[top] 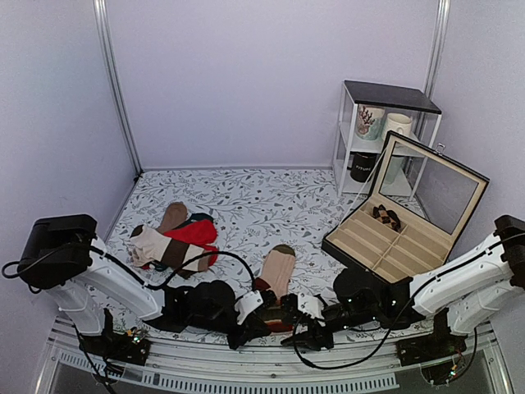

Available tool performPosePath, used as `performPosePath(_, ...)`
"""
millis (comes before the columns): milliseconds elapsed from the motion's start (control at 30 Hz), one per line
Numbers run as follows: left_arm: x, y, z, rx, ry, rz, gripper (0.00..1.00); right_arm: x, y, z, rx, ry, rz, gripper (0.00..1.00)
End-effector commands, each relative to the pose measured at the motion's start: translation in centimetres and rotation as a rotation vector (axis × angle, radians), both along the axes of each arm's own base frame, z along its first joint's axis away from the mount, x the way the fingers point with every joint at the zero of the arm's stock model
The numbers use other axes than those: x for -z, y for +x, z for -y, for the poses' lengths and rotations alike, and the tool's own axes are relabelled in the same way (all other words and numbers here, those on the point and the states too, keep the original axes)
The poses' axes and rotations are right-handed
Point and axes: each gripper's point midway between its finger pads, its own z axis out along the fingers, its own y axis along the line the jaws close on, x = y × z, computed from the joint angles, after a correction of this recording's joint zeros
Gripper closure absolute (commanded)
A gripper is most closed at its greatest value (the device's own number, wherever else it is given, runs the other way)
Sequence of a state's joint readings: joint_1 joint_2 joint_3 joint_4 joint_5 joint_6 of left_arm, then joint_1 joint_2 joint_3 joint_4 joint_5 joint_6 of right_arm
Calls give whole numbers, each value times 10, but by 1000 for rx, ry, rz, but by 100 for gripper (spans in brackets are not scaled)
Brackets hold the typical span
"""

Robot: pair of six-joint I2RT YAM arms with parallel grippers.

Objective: Roll the socks
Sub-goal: Roll a pair of socks at the center of the board.

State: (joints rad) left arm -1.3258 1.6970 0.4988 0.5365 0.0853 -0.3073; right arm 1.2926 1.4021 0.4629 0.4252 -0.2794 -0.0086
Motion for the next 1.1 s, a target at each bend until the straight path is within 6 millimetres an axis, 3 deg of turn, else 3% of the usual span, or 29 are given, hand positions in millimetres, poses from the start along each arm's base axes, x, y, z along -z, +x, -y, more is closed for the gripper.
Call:
performPosePath(0, 60, -16, -50, -2, 244, -142, 100, 23, 11, -3, 34, -81, 205, 44)
performPosePath(333, 62, -16, -56, -2, 254, -154, 100, 53, 23, 0, 69, -184, 291, 45)
performPosePath(567, 64, -17, -59, -5, 255, -159, 100, 65, 21, -5, 55, -215, 295, 52)
performPosePath(767, 67, -18, -60, -3, 254, -164, 100, 70, 20, -7, 62, -230, 275, 69)
performPosePath(933, 61, -10, -59, -23, 240, -126, 100, 89, 16, -3, 74, -312, 194, 81)
performPosePath(967, 57, -7, -57, -30, 231, -105, 98, 92, 14, -2, 78, -325, 172, 82)
performPosePath(1033, 43, 2, -52, -47, 194, -46, 78, 96, 10, 1, 98, -341, 100, 85)
performPosePath(1067, 32, 6, -49, -57, 170, 0, 77, 97, 8, 2, 103, -347, 76, 85)
